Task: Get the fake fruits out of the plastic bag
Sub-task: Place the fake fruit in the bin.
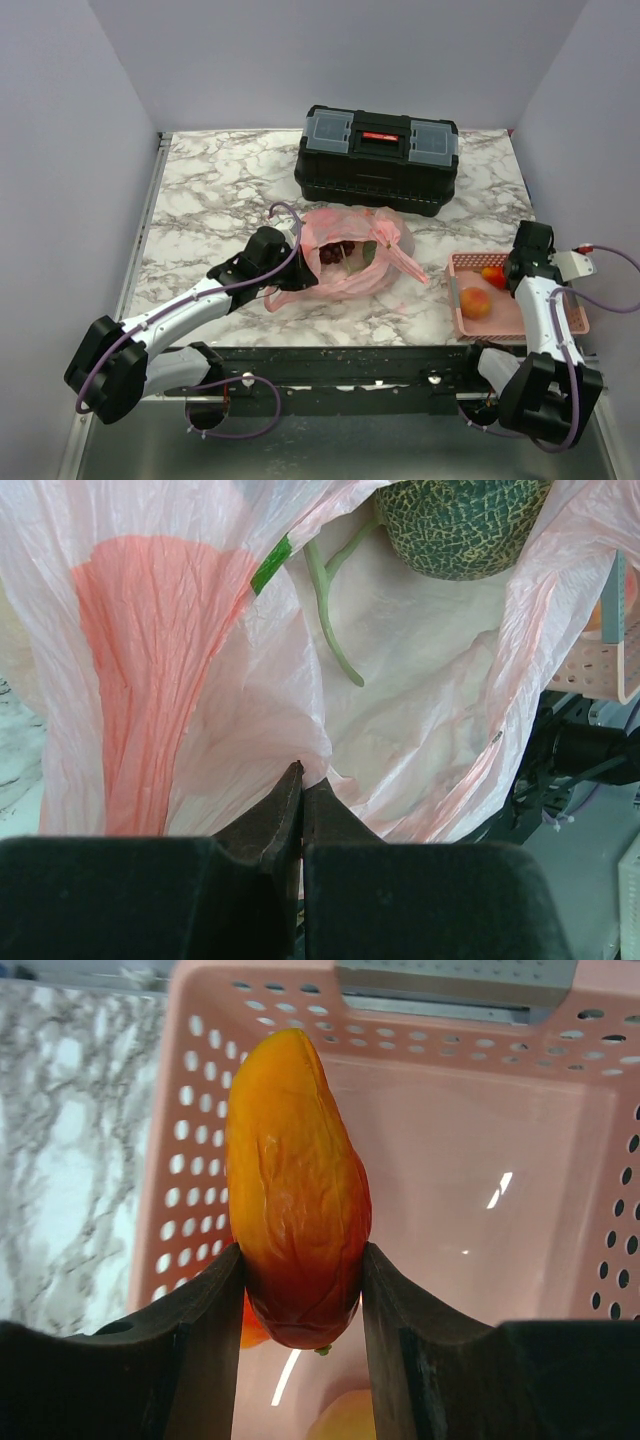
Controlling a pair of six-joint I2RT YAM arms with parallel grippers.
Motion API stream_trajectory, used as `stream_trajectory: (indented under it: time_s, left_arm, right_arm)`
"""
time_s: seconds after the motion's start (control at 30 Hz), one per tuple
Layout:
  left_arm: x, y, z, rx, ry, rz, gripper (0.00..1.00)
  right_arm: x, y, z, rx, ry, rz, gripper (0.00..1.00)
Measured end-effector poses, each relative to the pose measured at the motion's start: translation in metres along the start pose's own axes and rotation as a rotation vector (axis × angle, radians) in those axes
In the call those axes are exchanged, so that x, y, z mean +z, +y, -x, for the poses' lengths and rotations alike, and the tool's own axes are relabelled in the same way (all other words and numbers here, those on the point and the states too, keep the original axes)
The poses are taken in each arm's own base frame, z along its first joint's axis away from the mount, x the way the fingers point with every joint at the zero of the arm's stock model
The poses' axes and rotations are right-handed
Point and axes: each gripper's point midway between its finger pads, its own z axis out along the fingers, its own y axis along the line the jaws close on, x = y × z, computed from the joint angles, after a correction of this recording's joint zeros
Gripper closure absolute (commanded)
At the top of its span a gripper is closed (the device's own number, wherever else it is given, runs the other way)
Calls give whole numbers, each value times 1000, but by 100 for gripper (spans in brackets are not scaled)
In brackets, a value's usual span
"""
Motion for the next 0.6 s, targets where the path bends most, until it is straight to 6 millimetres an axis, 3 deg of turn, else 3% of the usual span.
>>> stream_trajectory:
  time_s: [0.27,0.6]
  left_arm:
    - [-1,-1,1,1,-3,-3,100]
    - [-2,-2,2,6,-8,-6,100]
  right_arm:
    - [19,-14,-21,-21,75,-48,75]
    - [25,-13,-27,-6,80,-33,57]
